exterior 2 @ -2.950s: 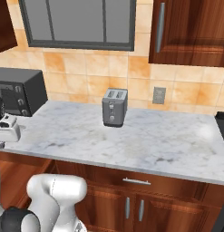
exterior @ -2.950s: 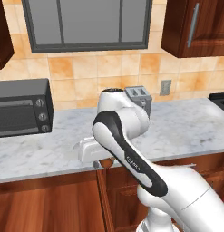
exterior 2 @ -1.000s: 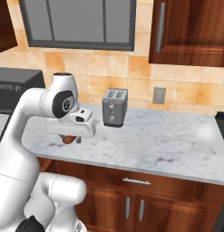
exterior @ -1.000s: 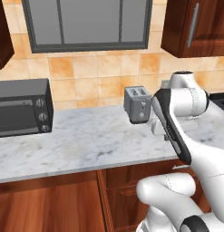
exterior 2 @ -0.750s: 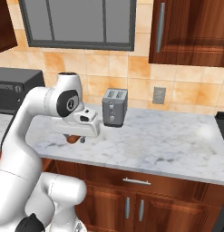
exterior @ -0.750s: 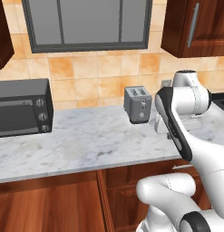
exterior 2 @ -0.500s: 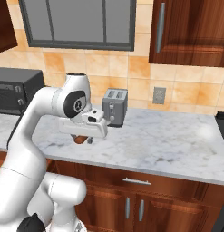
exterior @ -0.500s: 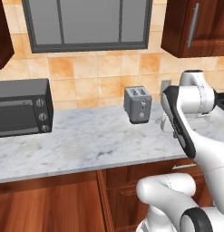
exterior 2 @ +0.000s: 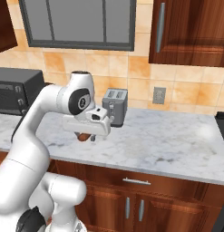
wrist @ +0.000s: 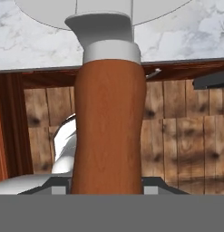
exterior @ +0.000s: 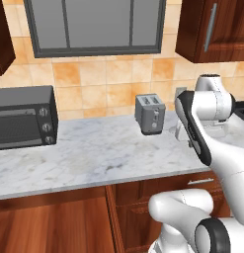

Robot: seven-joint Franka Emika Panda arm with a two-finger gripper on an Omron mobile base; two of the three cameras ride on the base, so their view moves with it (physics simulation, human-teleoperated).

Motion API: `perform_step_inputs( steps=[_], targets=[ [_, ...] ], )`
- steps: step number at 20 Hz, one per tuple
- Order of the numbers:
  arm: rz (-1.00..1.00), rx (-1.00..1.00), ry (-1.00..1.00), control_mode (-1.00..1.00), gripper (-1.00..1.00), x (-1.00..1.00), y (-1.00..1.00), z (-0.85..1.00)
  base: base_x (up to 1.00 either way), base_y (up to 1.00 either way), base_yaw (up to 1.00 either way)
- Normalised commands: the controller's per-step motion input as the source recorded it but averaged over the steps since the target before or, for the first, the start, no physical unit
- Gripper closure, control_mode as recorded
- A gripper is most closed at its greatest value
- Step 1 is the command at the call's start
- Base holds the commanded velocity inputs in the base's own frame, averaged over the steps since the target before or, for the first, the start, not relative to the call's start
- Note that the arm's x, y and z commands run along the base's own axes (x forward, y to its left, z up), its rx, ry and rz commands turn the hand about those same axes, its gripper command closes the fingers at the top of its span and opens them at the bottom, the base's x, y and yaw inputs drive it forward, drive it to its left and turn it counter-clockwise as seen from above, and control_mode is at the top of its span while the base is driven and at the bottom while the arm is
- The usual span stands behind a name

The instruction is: Take the pizza cutter from the drawer on the left and place it on the dining counter for cutting.

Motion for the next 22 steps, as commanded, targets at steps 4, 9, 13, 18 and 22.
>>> perform_step_inputs(
  steps=[4, 9, 13, 18, 22],
  targets=[
    [0.0, 0.0, 0.0, -1.0, 1.0, 0.0, 0.0, 0.0, 0.0, 0.0, 0.0],
    [0.0, 0.0, 0.0, 1.0, 1.0, 0.0, 0.0, 0.0, -0.01, -0.13, 0.0],
    [0.0, 0.0, 0.0, 1.0, 1.0, 0.0, 0.0, 0.0, -0.33, -1.0, -0.1],
    [0.0, 0.0, 0.0, 1.0, 1.0, 0.0, 0.0, 0.0, -0.11, -0.79, -0.64],
    [0.0, 0.0, 0.0, 1.0, 1.0, 0.0, 0.0, 0.0, 0.0, -0.21, -0.93]
  ],
)
